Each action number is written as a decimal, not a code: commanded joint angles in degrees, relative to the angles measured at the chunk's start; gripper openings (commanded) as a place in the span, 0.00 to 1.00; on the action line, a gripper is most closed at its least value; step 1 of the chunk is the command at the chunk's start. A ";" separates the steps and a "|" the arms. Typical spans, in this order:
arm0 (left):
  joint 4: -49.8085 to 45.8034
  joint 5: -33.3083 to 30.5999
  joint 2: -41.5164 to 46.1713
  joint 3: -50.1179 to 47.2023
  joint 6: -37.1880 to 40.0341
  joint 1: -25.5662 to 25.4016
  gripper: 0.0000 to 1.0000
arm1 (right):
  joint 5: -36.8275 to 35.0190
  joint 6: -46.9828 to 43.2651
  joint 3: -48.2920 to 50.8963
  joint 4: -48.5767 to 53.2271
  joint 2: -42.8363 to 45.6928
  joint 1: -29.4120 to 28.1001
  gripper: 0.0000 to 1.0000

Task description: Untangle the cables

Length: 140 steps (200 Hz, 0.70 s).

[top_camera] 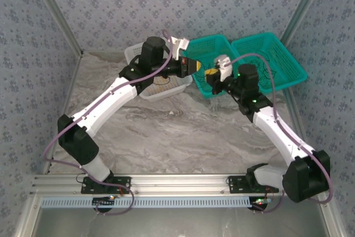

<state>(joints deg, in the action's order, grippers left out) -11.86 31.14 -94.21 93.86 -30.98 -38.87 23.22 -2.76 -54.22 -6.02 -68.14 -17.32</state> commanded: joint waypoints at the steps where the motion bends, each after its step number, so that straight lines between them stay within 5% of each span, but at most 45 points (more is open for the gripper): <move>1: 2.07 2.84 0.10 2.11 0.98 0.77 0.28 | -0.96 1.91 0.59 -1.40 4.21 4.53 0.00; 12: 2.66 2.50 0.21 1.98 0.76 1.05 0.59 | -2.47 1.72 0.00 -0.35 5.01 7.09 0.00; 27: 3.65 2.40 0.63 1.23 0.76 1.47 0.63 | -3.09 2.59 -1.40 -0.14 5.13 11.99 0.00; 49: 6.63 1.59 1.40 -0.69 -0.11 2.06 0.25 | 3.53 4.93 -3.85 -0.23 4.06 17.21 0.00; 62: 4.33 1.41 0.28 1.27 0.73 2.15 0.32 | 8.42 2.76 -5.95 4.18 3.02 16.39 0.00; 74: -2.09 -0.81 -1.66 4.63 2.57 2.13 0.58 | 10.17 2.45 -6.81 8.59 2.09 14.50 0.34; 88: -6.99 -7.52 -2.57 4.87 2.67 2.27 0.75 | 6.19 2.77 -6.03 14.93 1.23 10.00 0.73; 113: -8.09 -20.94 0.28 -2.48 -1.30 3.43 0.93 | -6.01 9.51 3.26 18.84 -0.51 -0.05 0.78; 121: -7.41 -23.91 1.79 -5.38 -3.55 4.30 0.98 | -6.29 12.02 6.72 18.19 -1.61 -3.03 0.99; 140: -4.22 -29.60 5.58 -12.99 -9.05 6.84 0.99 | -14.07 17.36 11.86 15.79 -4.69 -9.57 1.00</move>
<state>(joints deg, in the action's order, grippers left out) -15.64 14.20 -93.62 87.77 -33.34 -35.09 19.55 5.96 -48.71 5.34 -68.93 -20.93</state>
